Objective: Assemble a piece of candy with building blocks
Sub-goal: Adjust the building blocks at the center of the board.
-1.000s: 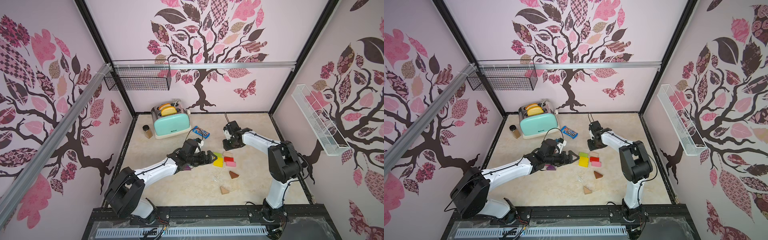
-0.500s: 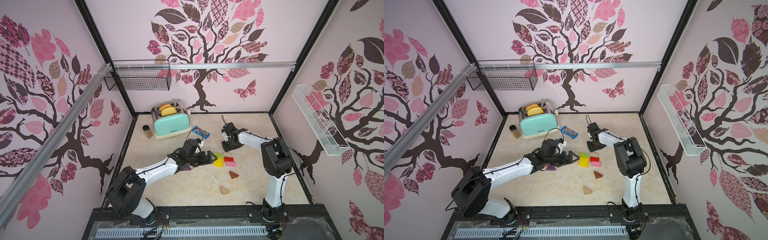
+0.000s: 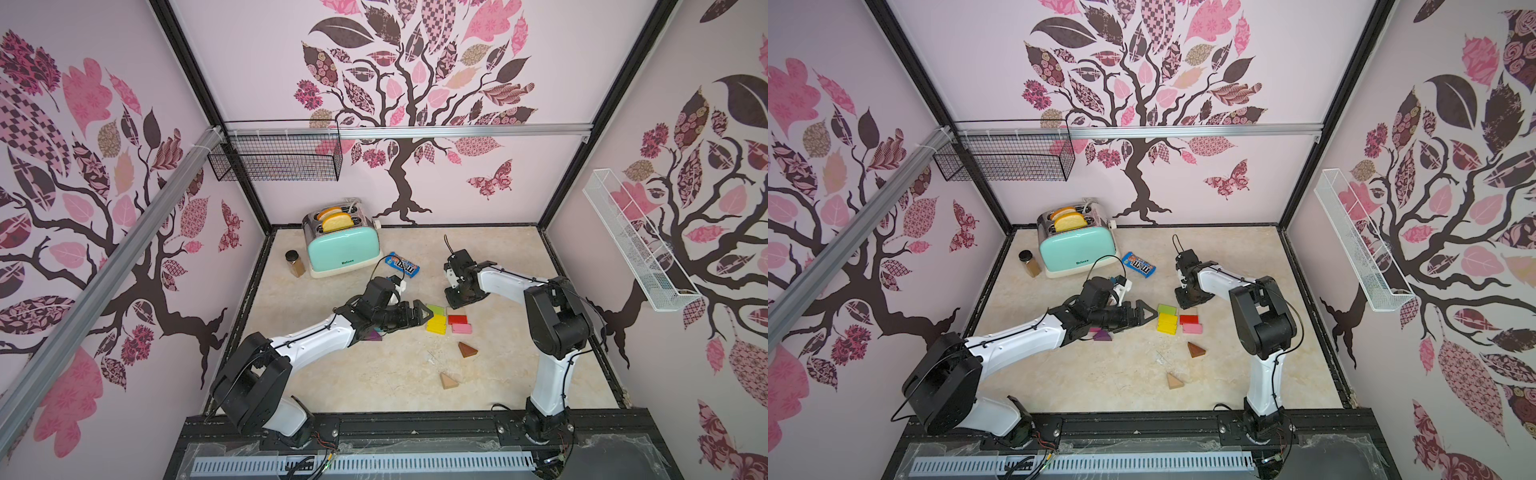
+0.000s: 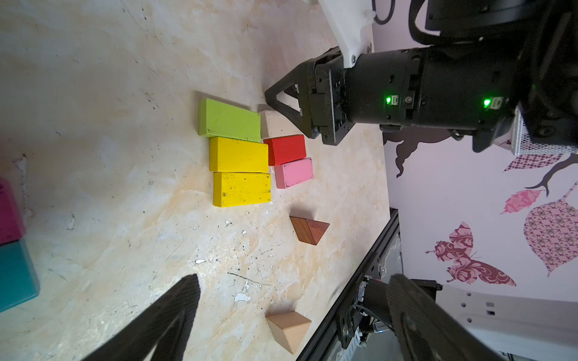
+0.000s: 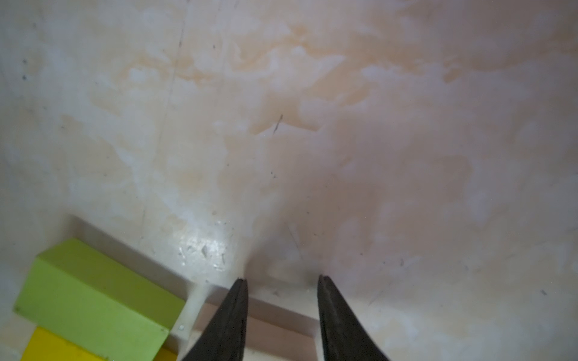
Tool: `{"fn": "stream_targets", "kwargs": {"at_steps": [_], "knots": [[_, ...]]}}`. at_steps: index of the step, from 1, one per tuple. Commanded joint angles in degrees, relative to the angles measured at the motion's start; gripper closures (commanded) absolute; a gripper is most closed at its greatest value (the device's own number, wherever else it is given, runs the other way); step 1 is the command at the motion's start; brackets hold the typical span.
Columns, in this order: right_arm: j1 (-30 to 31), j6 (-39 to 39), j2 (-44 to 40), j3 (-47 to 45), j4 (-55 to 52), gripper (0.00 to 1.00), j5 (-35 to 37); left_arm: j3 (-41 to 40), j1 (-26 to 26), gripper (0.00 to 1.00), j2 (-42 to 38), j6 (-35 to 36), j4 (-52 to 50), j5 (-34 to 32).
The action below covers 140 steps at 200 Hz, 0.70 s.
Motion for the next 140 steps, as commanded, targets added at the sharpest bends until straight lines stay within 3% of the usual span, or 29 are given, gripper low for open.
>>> {"fn": "stream_targets", "kwargs": {"at_steps": [1, 54, 89, 140], "knots": [[0.4, -0.2, -1.8, -0.3, 0.3, 0.59, 0.0, -0.9, 0.4, 0.02, -0.1, 0.0, 1.6, 0.2], [-0.6, 2.8, -5.5, -1.4, 2.4, 0.5, 2.0, -0.8, 0.5, 0.02, -0.1, 0.0, 2.0, -0.1], [-6.8, 9.1, -13.5, -8.7, 8.0, 0.46, -6.4, 1.3, 0.7, 0.02, 2.9, -2.1, 5.0, -1.7], [-13.8, 22.6, -29.2, -28.0, 25.9, 0.39, -19.0, 2.7, 0.6, 0.02, 12.3, -10.3, 19.5, -12.4]]}}
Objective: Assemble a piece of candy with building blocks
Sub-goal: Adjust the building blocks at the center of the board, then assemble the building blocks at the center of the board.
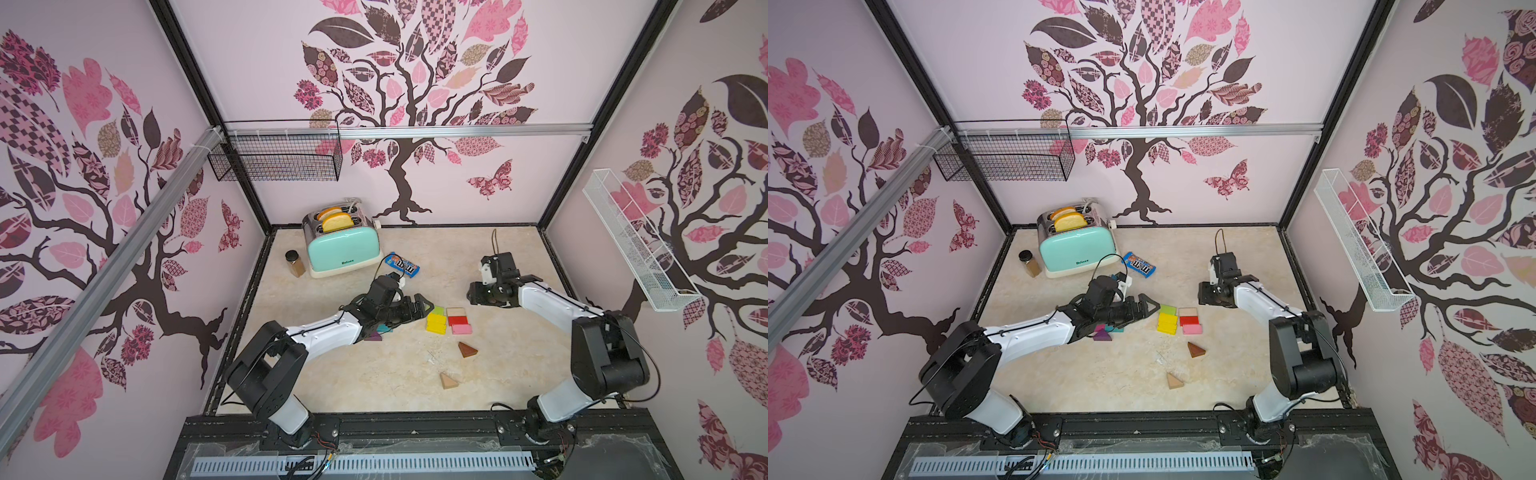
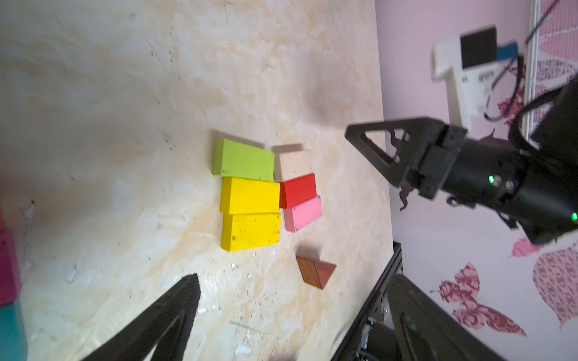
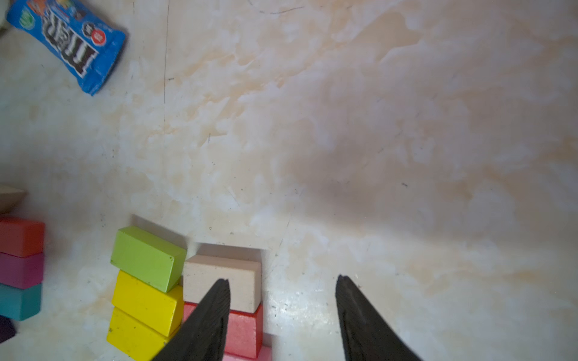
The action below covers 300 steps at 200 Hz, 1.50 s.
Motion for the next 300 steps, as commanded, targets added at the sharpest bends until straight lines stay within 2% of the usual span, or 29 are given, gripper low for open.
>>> {"fn": "stream_targets", "kwargs": {"at_steps": [1, 43, 80, 148, 227, 300], "knots": [[-1.4, 9.1, -6.2, -7.2, 11.5, 0.39, -8.1, 1.6, 0.2, 0.02, 4.6, -5.1, 9.7, -6.6], [-3.5, 19.5, -10.7, -17.7, 24.8, 0.35, -13.2, 2.3, 0.1, 0.03, 10.9, -8.6, 17.5, -15.2], [-4.2, 26.3, -13.8, -24.5, 32.2, 0.36, -12.2, 2.9, -1.1, 0.03, 16.5, -9.6, 23.3, -20.3], [-4.6, 23.8, -21.9, -26.9, 25.7, 0.37, -9.4, 5.8, -3.5, 0.04, 25.9, -10.4, 31.1, -24.0], [-5.1, 23.3, -24.2, -28.2, 24.4, 0.38, -9.9, 0.9, -6.2, 0.04, 27.9, -11.6, 34.3, -25.5], [-5.8, 22.2, -27.6, -29.6, 23.4, 0.39, -9.3, 0.9, -8.7, 0.06, 28.3, -12.9, 32.8, -27.4]]}}
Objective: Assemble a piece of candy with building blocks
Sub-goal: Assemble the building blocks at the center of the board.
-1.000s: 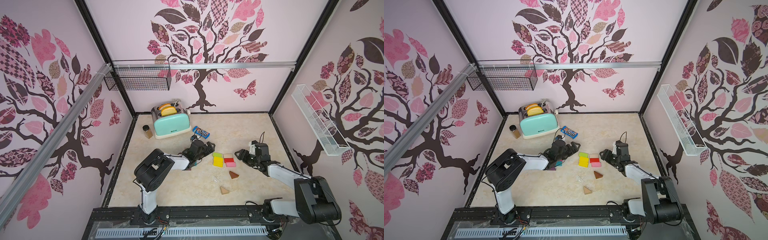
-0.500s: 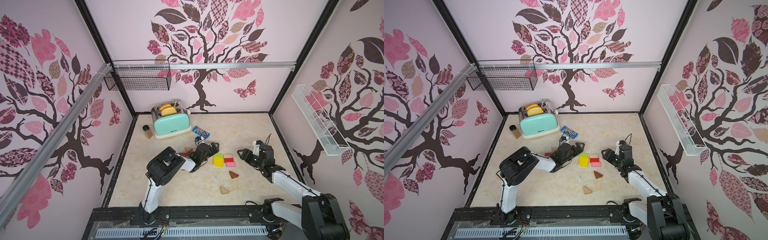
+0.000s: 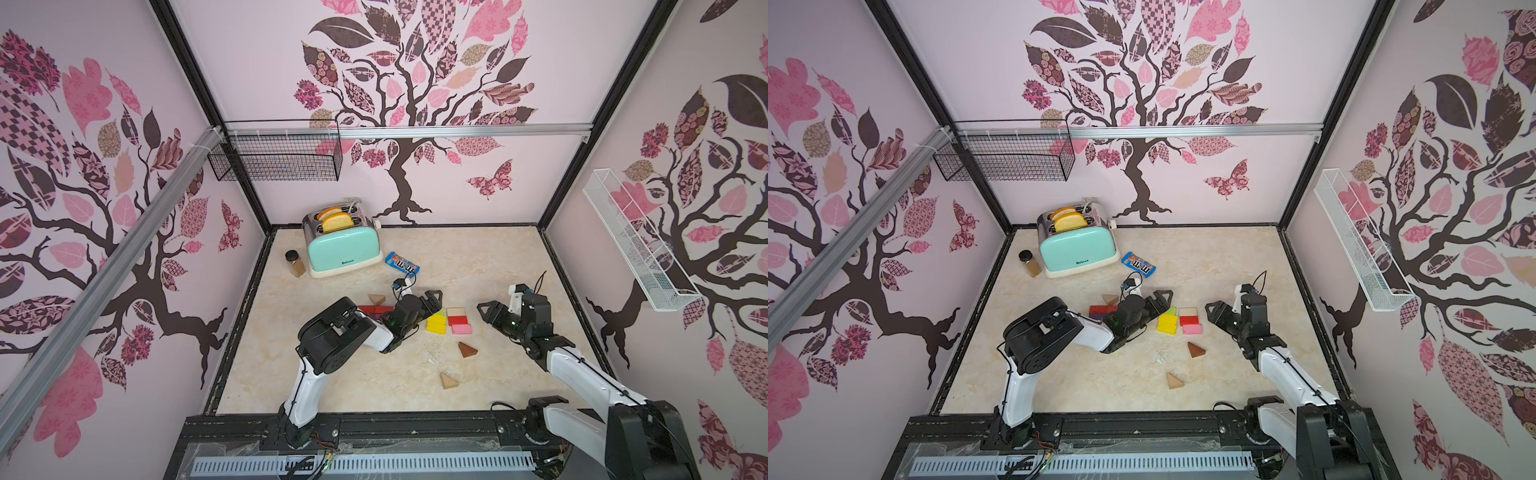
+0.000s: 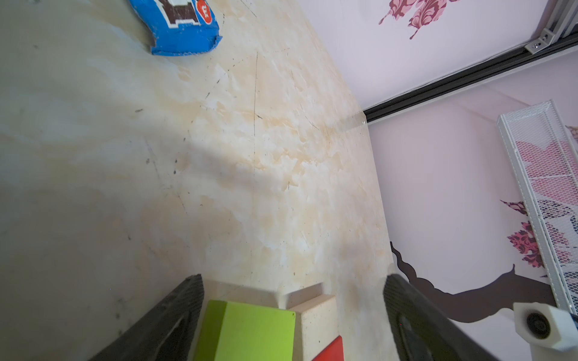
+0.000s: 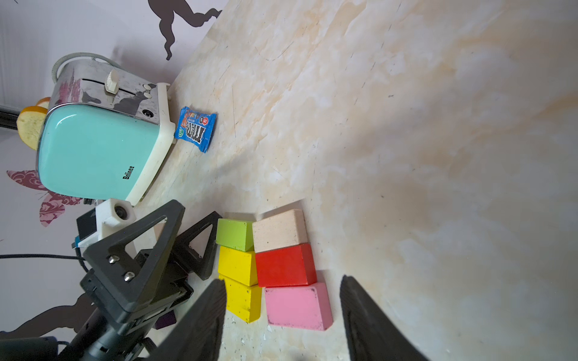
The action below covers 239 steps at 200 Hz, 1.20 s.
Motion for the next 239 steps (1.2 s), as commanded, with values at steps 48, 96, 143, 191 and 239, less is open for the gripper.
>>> {"fn": "stream_targets", "kwargs": {"at_steps": [48, 96, 143, 191, 239], "knots": [[-0.8, -1.1, -0.8, -0.3, -0.3, 0.39, -0.1, -2.1, -1.8, 0.06, 2.8, -1.3, -5.2, -1.2], [-0.9, -0.9, -1.0, -0.7, 0.1, 0.39, 0.0, -3.3, -2.3, 0.07, 2.4, -1.5, -5.0, -1.3], [-1.1, -1.0, -1.3, -1.2, 0.3, 0.39, 0.3, -4.1, -2.8, 0.08, 2.8, -4.1, -5.0, -2.1], [-1.2, -1.0, -1.4, -1.4, 0.4, 0.39, 0.5, -4.0, -3.5, 0.08, 3.1, -4.7, -5.7, -2.8], [-1.2, -0.9, -1.8, -1.9, 0.4, 0.39, 0.4, -4.5, -4.2, 0.08, 3.5, -6.8, -6.7, -4.1]]}}
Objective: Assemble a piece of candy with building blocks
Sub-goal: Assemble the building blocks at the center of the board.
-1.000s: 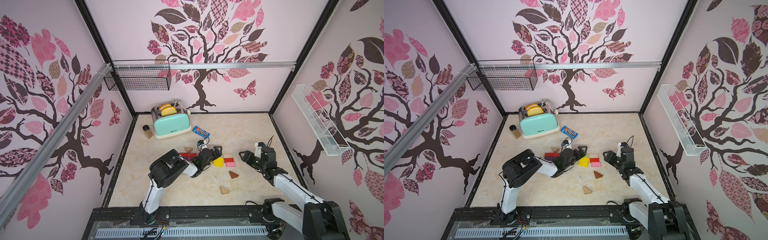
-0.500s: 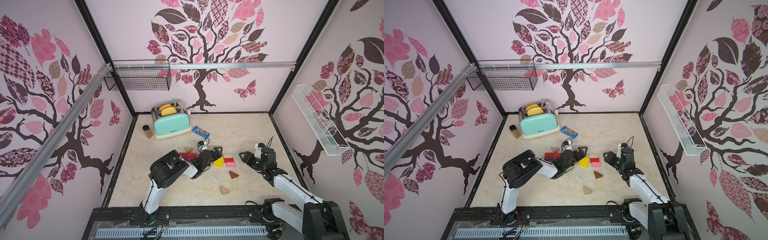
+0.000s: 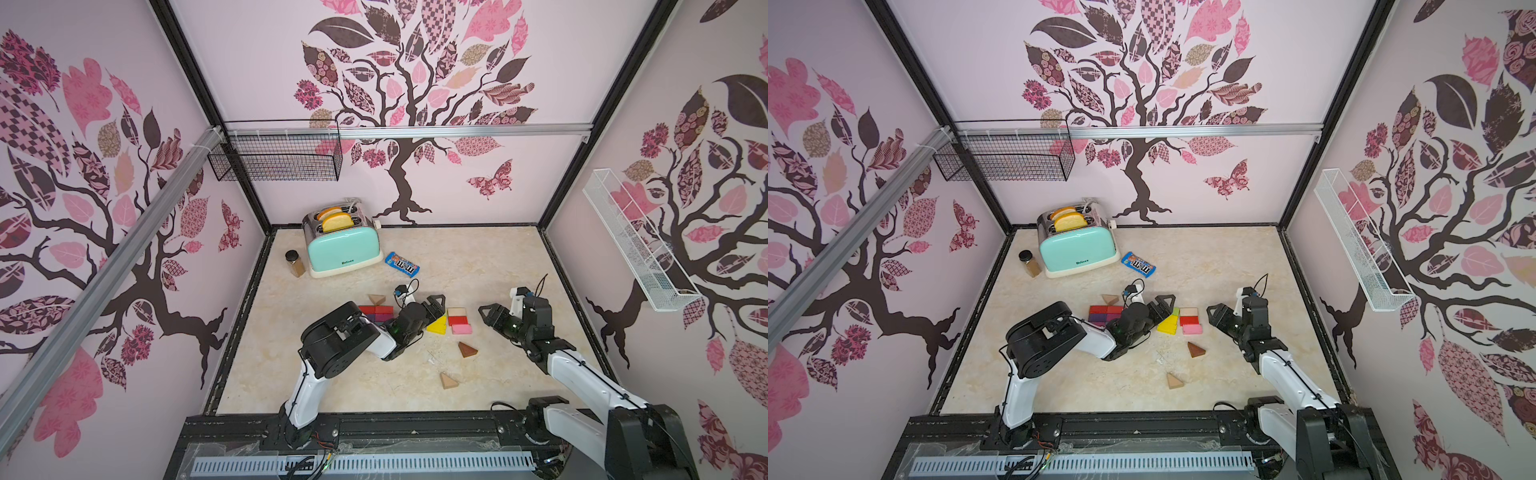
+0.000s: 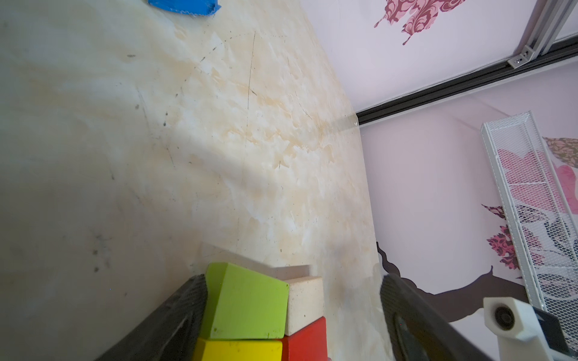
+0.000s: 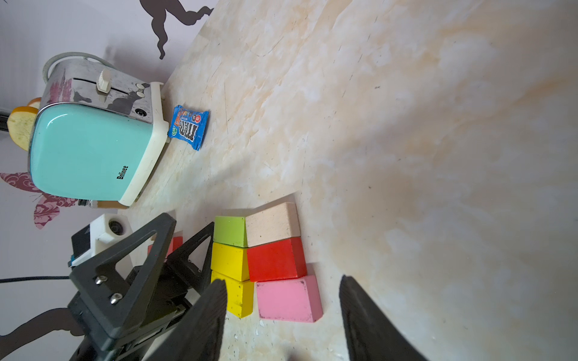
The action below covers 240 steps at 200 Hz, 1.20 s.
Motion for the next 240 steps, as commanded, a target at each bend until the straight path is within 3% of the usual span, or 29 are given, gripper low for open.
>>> {"fn": "stream_targets", "kwargs": {"at_steps": [1, 91, 240], "knots": [[-0.5, -0.9, -0.9, -0.3, 0.3, 0.39, 0.4, -2.6, -0.9, 0.08, 3.5, -1.8, -9.2, -0.3], [-0.7, -0.9, -0.7, -0.1, 0.5, 0.39, 0.0, -2.5, -2.2, 0.1, 3.2, -8.0, -16.4, -4.4], [-0.9, -0.9, -0.2, -0.3, 0.7, 0.39, 0.0, -1.6, -3.7, 0.12, 4.0, -13.0, -19.9, -4.9]]}}
